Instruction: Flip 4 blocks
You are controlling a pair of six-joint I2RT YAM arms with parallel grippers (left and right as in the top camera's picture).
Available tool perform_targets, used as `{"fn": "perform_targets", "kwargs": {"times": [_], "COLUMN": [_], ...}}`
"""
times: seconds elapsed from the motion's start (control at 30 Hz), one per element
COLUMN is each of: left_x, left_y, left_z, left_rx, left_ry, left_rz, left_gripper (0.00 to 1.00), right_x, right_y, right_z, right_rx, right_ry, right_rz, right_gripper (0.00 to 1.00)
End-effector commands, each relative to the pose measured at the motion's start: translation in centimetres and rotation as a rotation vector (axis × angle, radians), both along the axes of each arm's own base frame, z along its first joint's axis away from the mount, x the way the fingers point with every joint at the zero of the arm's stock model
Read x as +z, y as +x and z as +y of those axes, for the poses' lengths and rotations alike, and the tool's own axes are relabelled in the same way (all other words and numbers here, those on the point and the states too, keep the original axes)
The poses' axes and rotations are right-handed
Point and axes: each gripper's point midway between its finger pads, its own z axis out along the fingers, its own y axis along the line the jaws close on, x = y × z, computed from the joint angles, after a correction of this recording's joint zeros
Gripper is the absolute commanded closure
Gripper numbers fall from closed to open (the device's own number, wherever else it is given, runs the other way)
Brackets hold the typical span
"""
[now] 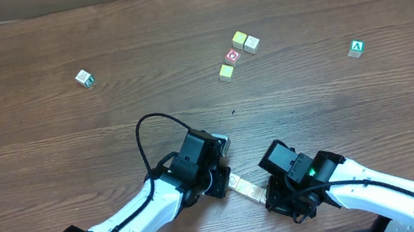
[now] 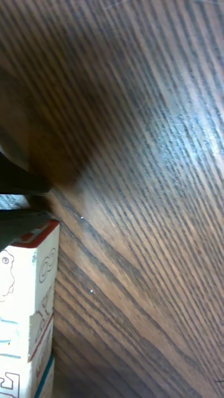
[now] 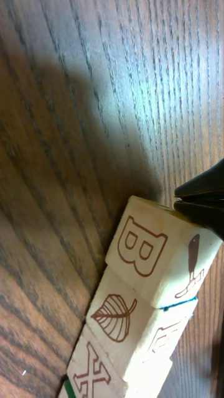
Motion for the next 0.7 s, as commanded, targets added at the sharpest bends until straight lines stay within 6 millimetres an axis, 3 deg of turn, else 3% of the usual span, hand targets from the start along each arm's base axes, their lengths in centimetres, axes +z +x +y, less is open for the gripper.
{"fn": "perform_targets", "kwargs": {"times": [0.0,0.67], "left_x": [-0.17,-0.58], "left_y": [-0.28,-0.89], "left_z": [-0.49,0.17], "left_rx": [-0.042,-0.032], "left_ry": [-0.012,0.017], "left_rz": [-0.002,0.028], "left_gripper": [0.96,0.96], "right_x": [0.62,0.60], "right_y": [0.43,-0.15], "right_z": [0.86,1.48], "right_rx": [-0.022,-0.007], "right_ry": [0.033,0.031], "right_rz": [-0.002,-0.008], "right_gripper": [0.96,0.96]}}
